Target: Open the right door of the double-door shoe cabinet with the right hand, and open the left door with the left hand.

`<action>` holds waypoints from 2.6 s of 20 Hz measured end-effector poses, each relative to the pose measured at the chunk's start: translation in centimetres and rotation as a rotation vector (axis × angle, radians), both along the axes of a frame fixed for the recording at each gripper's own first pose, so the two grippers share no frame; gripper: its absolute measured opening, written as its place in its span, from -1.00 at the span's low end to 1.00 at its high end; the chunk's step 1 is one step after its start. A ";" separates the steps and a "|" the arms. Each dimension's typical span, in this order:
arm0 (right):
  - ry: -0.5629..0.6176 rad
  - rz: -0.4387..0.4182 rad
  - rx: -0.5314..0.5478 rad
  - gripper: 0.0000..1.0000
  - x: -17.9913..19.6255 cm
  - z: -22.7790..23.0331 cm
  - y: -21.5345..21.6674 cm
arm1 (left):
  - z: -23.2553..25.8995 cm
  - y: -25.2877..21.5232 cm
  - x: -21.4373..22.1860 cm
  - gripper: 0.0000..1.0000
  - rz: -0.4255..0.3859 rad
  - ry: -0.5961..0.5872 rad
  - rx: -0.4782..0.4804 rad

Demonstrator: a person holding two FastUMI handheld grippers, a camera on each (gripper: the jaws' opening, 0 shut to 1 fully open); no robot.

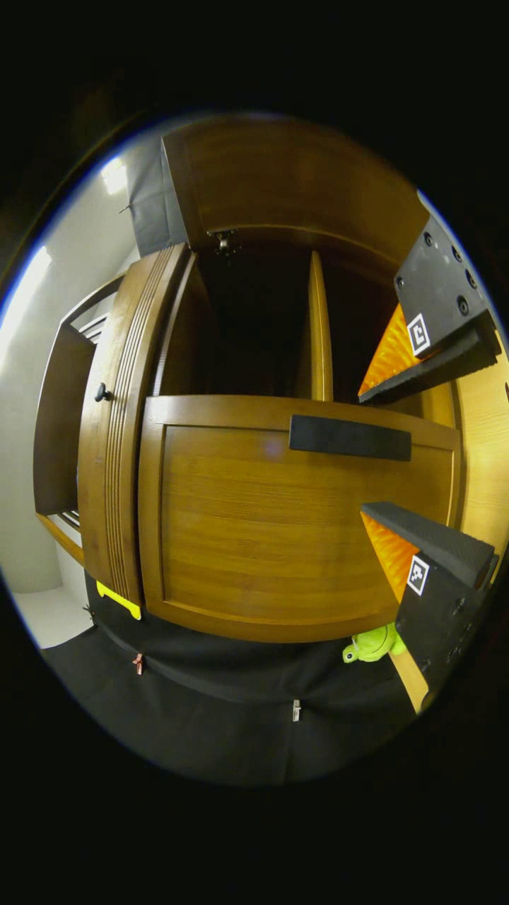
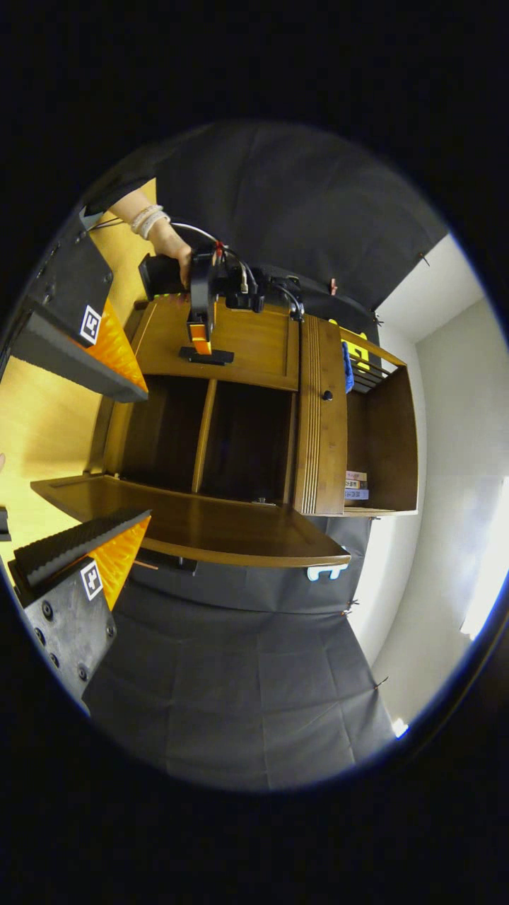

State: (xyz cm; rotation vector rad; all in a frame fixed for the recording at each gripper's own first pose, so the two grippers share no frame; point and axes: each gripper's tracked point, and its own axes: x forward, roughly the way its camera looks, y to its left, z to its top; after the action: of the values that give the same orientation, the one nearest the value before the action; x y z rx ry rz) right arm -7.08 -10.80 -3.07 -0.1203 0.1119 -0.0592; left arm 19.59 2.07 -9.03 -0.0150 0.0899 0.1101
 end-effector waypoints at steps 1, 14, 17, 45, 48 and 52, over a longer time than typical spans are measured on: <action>0.013 0.002 -0.004 0.89 0.0 -0.4 -0.1 | -0.4 0.0 0.9 0.67 -0.006 0.007 0.005; 0.090 -0.004 0.056 0.92 0.6 -3.2 -1.3 | -1.7 -0.2 5.6 0.31 -0.011 0.009 -0.009; 0.091 -0.005 0.061 0.91 0.3 -3.1 -1.2 | -1.7 -0.3 5.6 -0.27 0.005 0.006 0.030; 0.082 0.051 0.072 0.92 -0.7 -2.7 4.4 | -0.2 2.0 -7.9 -0.39 -0.108 0.091 0.011; 0.088 0.080 0.084 0.92 0.0 -3.0 5.8 | 0.1 2.9 -9.5 -0.39 -0.099 0.097 0.015; 0.089 0.126 0.095 0.92 0.5 -3.1 7.7 | 0.3 4.8 -12.2 -0.41 -0.069 0.098 0.032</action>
State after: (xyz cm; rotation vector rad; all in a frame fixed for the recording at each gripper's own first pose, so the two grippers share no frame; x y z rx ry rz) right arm -6.58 -3.09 -6.21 -0.0349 0.1950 0.0776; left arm 7.43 6.89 -8.72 0.0259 0.1868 0.0431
